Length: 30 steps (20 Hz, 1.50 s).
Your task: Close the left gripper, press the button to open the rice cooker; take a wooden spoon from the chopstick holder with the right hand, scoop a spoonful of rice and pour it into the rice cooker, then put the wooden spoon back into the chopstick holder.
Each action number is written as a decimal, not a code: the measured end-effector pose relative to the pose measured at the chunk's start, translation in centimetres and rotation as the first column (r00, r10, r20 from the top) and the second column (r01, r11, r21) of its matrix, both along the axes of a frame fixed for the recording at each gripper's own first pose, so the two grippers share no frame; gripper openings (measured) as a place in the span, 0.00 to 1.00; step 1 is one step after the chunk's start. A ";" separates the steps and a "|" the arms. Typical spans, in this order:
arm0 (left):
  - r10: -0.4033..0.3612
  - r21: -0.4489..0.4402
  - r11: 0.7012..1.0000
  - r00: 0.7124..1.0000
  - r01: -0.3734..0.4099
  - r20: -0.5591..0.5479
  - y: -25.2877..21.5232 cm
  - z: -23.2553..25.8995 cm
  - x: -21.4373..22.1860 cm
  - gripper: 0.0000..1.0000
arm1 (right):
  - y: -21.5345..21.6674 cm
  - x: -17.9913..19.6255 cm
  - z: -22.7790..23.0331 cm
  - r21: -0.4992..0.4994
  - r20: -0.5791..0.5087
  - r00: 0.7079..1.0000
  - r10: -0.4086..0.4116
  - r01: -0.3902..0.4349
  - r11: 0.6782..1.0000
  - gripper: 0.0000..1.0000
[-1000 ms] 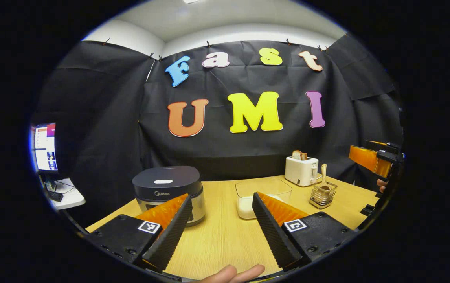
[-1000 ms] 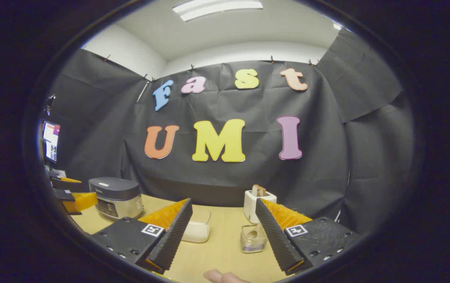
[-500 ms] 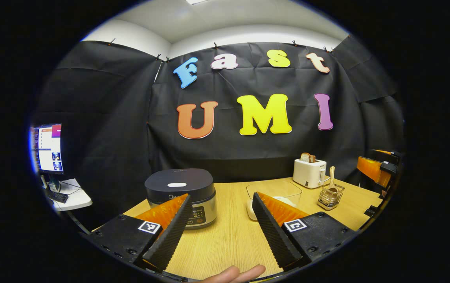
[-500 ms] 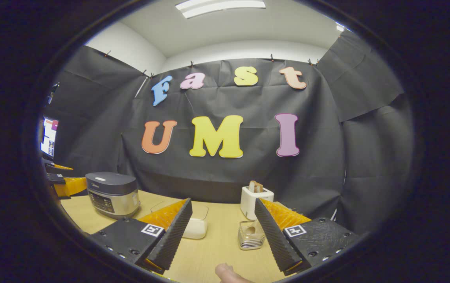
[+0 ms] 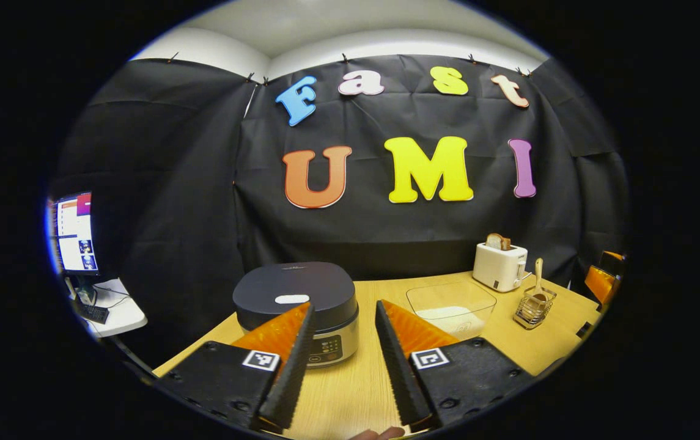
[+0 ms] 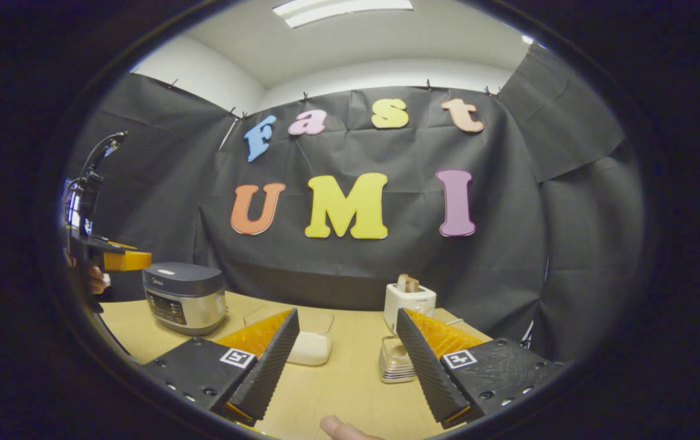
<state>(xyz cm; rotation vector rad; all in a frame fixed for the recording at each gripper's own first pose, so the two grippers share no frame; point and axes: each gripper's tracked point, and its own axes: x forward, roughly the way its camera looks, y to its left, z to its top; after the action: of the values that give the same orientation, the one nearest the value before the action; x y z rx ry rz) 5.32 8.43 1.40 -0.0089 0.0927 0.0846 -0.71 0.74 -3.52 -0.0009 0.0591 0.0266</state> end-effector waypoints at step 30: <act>0.125 -0.005 0.991 0.938 -0.134 -0.323 8.1 -5.5 9.1 0.03 | -1.9 -0.6 0.9 0.057 -0.005 1.000 -0.005 0.005 0.998 0.95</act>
<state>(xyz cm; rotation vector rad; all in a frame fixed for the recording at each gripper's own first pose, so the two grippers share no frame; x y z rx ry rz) 14.39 16.51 -4.11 -0.0285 0.4210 0.2169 -1.29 -1.12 -2.62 0.0566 0.0630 0.0236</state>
